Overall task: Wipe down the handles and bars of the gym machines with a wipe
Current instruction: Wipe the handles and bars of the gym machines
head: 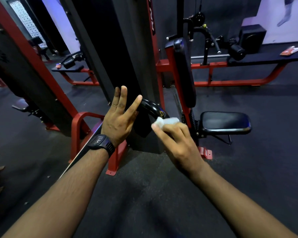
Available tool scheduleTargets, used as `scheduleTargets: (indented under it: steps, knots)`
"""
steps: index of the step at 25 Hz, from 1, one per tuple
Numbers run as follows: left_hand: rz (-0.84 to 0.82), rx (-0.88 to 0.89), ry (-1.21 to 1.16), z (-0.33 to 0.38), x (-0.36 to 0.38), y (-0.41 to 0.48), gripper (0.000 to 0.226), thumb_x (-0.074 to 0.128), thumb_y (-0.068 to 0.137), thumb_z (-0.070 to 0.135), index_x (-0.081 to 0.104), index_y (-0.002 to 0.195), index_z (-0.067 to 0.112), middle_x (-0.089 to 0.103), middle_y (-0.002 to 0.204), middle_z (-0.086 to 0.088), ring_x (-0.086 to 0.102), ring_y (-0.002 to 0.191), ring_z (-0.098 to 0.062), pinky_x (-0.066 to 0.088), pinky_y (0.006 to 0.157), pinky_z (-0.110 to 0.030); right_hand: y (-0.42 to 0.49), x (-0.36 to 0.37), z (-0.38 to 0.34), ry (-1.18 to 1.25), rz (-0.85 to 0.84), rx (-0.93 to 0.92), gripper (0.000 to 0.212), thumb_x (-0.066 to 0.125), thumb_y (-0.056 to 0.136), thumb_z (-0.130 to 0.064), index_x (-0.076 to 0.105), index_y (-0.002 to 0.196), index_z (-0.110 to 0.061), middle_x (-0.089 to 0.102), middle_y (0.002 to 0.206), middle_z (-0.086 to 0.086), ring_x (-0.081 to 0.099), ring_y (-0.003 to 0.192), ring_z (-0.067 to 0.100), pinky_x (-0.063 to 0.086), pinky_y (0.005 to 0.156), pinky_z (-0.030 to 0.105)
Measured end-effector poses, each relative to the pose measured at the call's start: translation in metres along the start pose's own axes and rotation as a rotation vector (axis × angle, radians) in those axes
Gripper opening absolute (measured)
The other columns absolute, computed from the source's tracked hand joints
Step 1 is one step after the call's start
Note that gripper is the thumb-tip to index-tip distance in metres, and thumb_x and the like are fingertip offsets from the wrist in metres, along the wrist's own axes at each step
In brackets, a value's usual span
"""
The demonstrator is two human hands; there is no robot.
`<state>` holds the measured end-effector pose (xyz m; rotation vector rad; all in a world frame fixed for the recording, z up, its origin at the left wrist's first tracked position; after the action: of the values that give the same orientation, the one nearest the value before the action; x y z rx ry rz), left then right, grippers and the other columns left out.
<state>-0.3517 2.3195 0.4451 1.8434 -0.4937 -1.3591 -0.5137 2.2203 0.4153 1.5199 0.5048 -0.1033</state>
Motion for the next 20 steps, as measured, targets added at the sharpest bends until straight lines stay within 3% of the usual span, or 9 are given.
scheduleTargets:
  steps: [3,7,12,17,20]
  knots:
    - [0.004,0.008,0.016,-0.001,-0.001,0.001,0.049,0.049,0.102,0.020,0.031,0.148,0.019,-0.017,0.162,0.006,-0.006,0.150,-0.024,0.020,0.120,-0.032,0.000,0.021,0.001,-0.179,-0.082,-0.044,0.026,0.055,0.096,-0.003,0.064,0.120,0.000,0.054,0.111,0.011,0.049,0.097,0.026,0.044,0.094,0.031]
    - [0.004,0.001,0.021,-0.002,0.002,0.000,0.046,0.047,0.103,0.021,0.034,0.147,0.020,-0.017,0.162,0.006,-0.005,0.150,-0.024,0.019,0.119,-0.032,-0.028,0.045,-0.004,-0.307,-0.203,-0.061,0.023,0.051,0.098,-0.004,0.065,0.117,-0.002,0.064,0.107,0.012,0.059,0.085,0.025,0.050,0.070,0.036]
    - [0.022,0.033,0.030,-0.004,0.007,0.002,0.044,0.045,0.104,0.023,0.035,0.147,0.020,-0.016,0.162,0.005,-0.004,0.150,-0.025,0.019,0.119,-0.033,-0.058,0.066,0.005,-0.337,-0.320,0.007,0.028,0.047,0.100,-0.004,0.051,0.126,0.006,0.062,0.108,0.016,0.061,0.085,0.029,0.052,0.067,0.039]
    - [0.031,0.039,-0.024,-0.005,0.013,0.003,0.047,0.049,0.103,0.020,0.034,0.147,0.019,-0.017,0.162,0.006,-0.005,0.150,-0.024,0.032,0.115,-0.044,-0.055,0.060,0.006,-0.348,-0.280,0.021,0.030,0.043,0.100,-0.003,0.052,0.127,0.006,0.060,0.109,0.014,0.058,0.084,0.027,0.052,0.069,0.037]
    - [0.037,0.056,-0.033,-0.007,0.016,0.005,0.048,0.049,0.102,0.020,0.033,0.147,0.018,-0.018,0.161,0.007,-0.008,0.150,-0.022,0.028,0.117,-0.044,-0.058,0.064,0.009,-0.379,-0.268,0.042,0.028,0.040,0.102,-0.003,0.057,0.122,0.004,0.060,0.108,0.013,0.058,0.082,0.026,0.052,0.068,0.037]
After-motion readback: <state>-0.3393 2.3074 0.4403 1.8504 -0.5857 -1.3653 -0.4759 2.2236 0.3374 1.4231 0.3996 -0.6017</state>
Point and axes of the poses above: each hand's wrist, its own y-axis towards the middle knuckle, its own x-axis out of the palm, z = x × y, the point moved 7 cm from there along y, towards the middle knuckle
